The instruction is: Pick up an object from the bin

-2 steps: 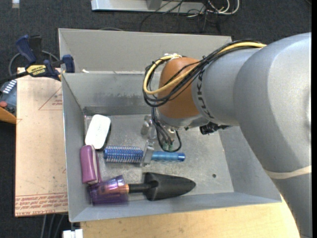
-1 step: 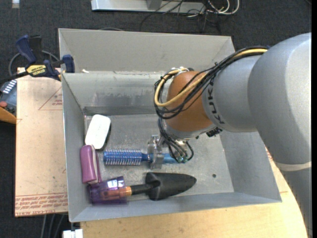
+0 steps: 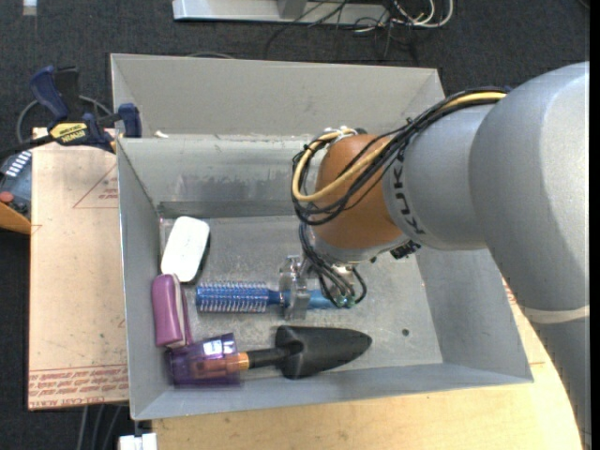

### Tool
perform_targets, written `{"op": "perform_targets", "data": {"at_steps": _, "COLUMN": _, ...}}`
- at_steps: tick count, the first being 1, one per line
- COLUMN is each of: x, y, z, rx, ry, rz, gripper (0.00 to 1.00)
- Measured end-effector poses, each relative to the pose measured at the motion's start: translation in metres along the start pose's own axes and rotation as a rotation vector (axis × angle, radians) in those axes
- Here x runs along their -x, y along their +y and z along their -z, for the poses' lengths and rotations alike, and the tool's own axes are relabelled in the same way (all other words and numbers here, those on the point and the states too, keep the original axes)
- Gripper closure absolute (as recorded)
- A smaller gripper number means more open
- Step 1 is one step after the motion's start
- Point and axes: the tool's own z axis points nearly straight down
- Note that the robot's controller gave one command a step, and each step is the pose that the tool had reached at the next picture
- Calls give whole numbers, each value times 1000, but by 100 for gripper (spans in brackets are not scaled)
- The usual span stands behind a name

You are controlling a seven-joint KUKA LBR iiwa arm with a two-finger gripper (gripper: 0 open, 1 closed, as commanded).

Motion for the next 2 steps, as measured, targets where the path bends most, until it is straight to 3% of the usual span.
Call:
{"op": "perform_targets", "data": {"at_steps": 1, "x": -21, "y": -7, "z": 78, "rx": 0, "ry": 3, "rz": 17, "gripper": 100}}
{"op": "perform_targets", "data": {"at_steps": 2, "x": 10, "y": 5, "z": -4, "rx": 0, "ry": 2, "rz": 33, "gripper": 100}}
